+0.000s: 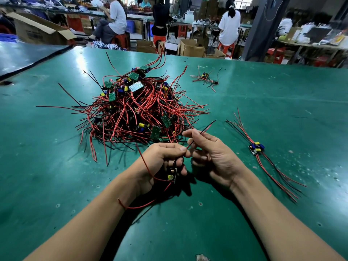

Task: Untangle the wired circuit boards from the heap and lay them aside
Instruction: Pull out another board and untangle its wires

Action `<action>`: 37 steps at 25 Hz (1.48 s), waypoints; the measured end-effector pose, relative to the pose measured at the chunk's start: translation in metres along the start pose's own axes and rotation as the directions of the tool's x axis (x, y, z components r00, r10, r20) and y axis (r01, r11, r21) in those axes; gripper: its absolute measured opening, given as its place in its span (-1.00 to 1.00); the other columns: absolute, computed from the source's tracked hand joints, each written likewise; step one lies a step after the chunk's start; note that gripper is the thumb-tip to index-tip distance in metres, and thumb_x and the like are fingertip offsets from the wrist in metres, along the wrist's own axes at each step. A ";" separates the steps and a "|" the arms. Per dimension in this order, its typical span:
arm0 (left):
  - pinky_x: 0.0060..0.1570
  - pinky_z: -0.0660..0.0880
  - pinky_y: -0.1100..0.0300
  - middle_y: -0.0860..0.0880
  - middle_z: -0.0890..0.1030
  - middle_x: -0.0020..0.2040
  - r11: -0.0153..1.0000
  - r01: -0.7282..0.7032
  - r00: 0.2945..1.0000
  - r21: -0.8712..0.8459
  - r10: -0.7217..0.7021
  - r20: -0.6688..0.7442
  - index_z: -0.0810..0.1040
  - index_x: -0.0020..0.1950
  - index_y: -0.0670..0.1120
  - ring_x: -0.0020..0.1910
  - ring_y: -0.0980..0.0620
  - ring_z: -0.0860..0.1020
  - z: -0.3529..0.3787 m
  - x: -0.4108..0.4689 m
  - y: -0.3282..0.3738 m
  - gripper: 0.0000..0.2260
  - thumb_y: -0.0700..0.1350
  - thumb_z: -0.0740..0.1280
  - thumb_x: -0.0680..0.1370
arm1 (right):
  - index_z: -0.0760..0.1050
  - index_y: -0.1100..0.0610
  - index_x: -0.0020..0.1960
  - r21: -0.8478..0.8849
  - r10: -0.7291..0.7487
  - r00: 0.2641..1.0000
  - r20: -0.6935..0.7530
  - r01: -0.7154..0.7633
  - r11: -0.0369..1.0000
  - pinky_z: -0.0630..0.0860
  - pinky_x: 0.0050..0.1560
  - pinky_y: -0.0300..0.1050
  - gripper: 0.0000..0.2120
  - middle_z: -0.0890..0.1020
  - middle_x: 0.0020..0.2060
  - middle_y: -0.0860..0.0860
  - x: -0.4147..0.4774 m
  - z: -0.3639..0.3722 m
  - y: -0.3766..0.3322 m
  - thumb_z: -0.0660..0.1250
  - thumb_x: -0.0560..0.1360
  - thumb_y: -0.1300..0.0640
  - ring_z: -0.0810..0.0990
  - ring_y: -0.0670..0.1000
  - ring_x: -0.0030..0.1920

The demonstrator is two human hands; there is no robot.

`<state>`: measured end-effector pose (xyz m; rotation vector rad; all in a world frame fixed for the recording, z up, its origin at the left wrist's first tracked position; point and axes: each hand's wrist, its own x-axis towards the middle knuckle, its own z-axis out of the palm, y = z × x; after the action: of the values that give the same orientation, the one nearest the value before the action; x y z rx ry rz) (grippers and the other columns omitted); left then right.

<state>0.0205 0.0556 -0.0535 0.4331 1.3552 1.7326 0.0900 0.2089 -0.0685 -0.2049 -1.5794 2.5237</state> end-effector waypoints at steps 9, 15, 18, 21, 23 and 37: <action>-0.53 0.41 0.34 -0.05 0.45 -0.50 0.998 -0.060 0.996 0.026 0.061 -0.059 0.56 -0.21 -0.22 -0.53 0.04 0.50 0.005 0.003 -0.001 -0.84 -0.26 0.30 0.57 | 0.70 0.03 0.06 -0.333 -0.229 0.922 -0.313 0.119 0.935 0.01 -0.51 -0.32 -0.80 0.20 -0.56 -0.05 0.003 -0.001 0.000 0.39 0.56 -0.04 0.07 -0.10 -0.59; -0.52 0.41 0.34 -0.06 0.48 -0.49 0.993 -0.063 0.996 0.096 0.068 -0.056 0.56 -0.18 -0.22 -0.51 0.03 0.53 0.007 0.003 -0.003 -0.85 -0.24 0.31 0.57 | 0.70 0.12 0.10 -0.761 -0.523 0.804 -0.282 0.144 0.632 0.39 -0.21 -0.50 -0.82 0.68 -0.24 -0.24 0.008 -0.013 -0.005 0.36 0.62 0.11 0.59 -0.32 -0.26; -0.52 0.41 0.34 -0.07 0.48 -0.49 0.994 -0.068 0.995 0.087 0.074 -0.061 0.56 -0.18 -0.24 -0.52 0.03 0.53 0.007 0.004 -0.003 -0.86 -0.25 0.31 0.58 | 0.71 0.12 0.05 -0.903 -0.664 0.724 -0.187 0.139 0.407 0.50 -0.02 -0.27 -0.79 0.71 -0.11 -0.07 0.008 -0.013 -0.002 0.36 0.61 0.04 0.65 -0.13 -0.06; -0.48 0.46 0.31 -0.09 0.49 -0.48 0.994 -0.079 0.995 0.070 0.083 -0.063 0.58 -0.17 -0.25 -0.50 -0.01 0.56 0.006 0.003 -0.004 -0.87 -0.25 0.33 0.56 | 0.71 0.05 -0.04 -0.800 -0.549 0.798 -0.249 0.151 0.581 0.41 -0.38 -0.24 -0.77 0.63 -0.32 -0.12 0.009 -0.012 0.000 0.32 0.63 -0.01 0.50 -0.14 -0.40; -0.42 0.52 0.25 -0.12 0.53 -0.45 0.996 -0.075 0.995 0.039 0.078 -0.056 0.62 -0.15 -0.26 -0.47 -0.06 0.59 0.005 0.002 -0.004 -0.88 -0.24 0.35 0.54 | 0.71 0.03 -0.07 -0.414 -0.283 0.899 -0.334 0.130 0.901 0.16 -0.55 -0.29 -0.74 0.54 -0.37 -0.12 0.008 -0.010 -0.005 0.30 0.62 -0.04 0.29 -0.14 -0.56; -0.42 0.54 0.22 -0.19 0.62 -0.32 0.995 -0.098 0.991 -0.001 0.097 -0.088 0.64 -0.11 -0.23 -0.44 -0.08 0.60 0.009 -0.003 -0.004 -0.93 -0.23 0.39 0.52 | 0.57 0.13 0.22 0.178 0.122 0.975 -0.186 -0.089 0.980 0.11 -0.59 -0.36 -0.42 0.32 -0.39 -0.09 0.002 -0.011 -0.024 0.34 0.40 -0.27 0.18 -0.17 -0.58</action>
<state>0.0303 0.0591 -0.0535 0.4312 1.4120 1.8536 0.0918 0.2294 -0.0520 -0.5119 -1.3069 2.6062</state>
